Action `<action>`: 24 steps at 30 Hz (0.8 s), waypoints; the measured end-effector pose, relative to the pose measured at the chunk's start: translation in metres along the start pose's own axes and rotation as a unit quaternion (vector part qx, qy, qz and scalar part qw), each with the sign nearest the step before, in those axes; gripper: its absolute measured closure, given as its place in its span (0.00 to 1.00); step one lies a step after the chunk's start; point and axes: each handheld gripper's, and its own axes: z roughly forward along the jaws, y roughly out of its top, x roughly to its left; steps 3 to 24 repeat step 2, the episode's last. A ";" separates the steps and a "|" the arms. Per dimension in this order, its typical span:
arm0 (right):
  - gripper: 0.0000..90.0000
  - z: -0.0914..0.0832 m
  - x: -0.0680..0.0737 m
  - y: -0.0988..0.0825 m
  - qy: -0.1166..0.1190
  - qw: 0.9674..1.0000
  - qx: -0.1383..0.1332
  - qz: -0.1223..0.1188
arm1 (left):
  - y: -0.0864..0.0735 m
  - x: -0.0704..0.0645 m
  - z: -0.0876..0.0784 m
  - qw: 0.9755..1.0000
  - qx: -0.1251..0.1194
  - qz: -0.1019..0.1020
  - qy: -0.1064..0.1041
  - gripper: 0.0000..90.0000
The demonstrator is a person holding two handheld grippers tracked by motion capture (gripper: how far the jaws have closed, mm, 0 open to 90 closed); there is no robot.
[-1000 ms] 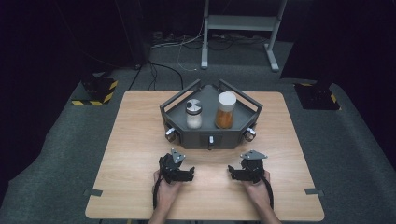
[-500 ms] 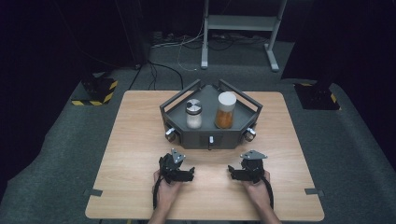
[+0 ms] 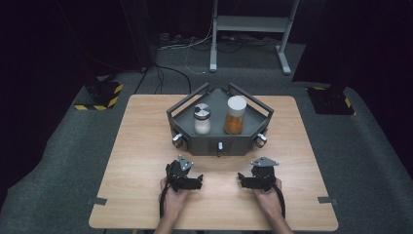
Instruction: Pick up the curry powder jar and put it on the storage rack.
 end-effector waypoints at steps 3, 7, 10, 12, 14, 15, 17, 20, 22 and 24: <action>0.15 0.000 0.000 0.000 0.000 1.000 0.000 0.000 | 0.000 0.000 0.000 1.000 0.000 0.000 0.000 0.08; 0.15 0.000 0.000 0.000 0.000 1.000 0.000 0.000 | 0.000 0.000 0.000 1.000 0.000 0.000 0.000 0.08; 0.15 0.000 0.000 0.000 0.000 1.000 0.000 0.000 | 0.000 0.000 0.000 1.000 0.000 0.000 0.000 0.08; 0.15 0.000 0.000 0.000 0.000 1.000 0.000 0.000 | 0.000 0.000 0.000 1.000 0.000 0.000 0.000 0.08; 0.15 0.000 0.000 0.000 0.000 1.000 0.000 0.000 | 0.000 0.000 0.000 1.000 0.000 0.000 0.000 0.08; 0.15 0.000 0.000 0.000 0.000 1.000 0.000 0.000 | 0.000 0.000 0.000 1.000 0.000 0.000 0.000 0.08; 0.15 0.000 0.000 0.000 0.000 1.000 0.000 0.000 | 0.000 0.000 0.000 1.000 0.000 0.000 0.000 0.08; 0.15 0.000 0.000 0.000 0.000 1.000 0.000 0.000 | 0.000 0.000 0.000 1.000 0.000 0.000 0.000 0.08; 0.15 0.000 0.000 0.000 0.000 1.000 0.000 0.000 | 0.000 0.000 0.000 1.000 0.000 0.000 0.000 0.08; 0.15 0.000 0.000 0.000 0.000 1.000 0.000 0.000 | 0.000 0.000 0.000 1.000 0.000 0.000 0.000 0.08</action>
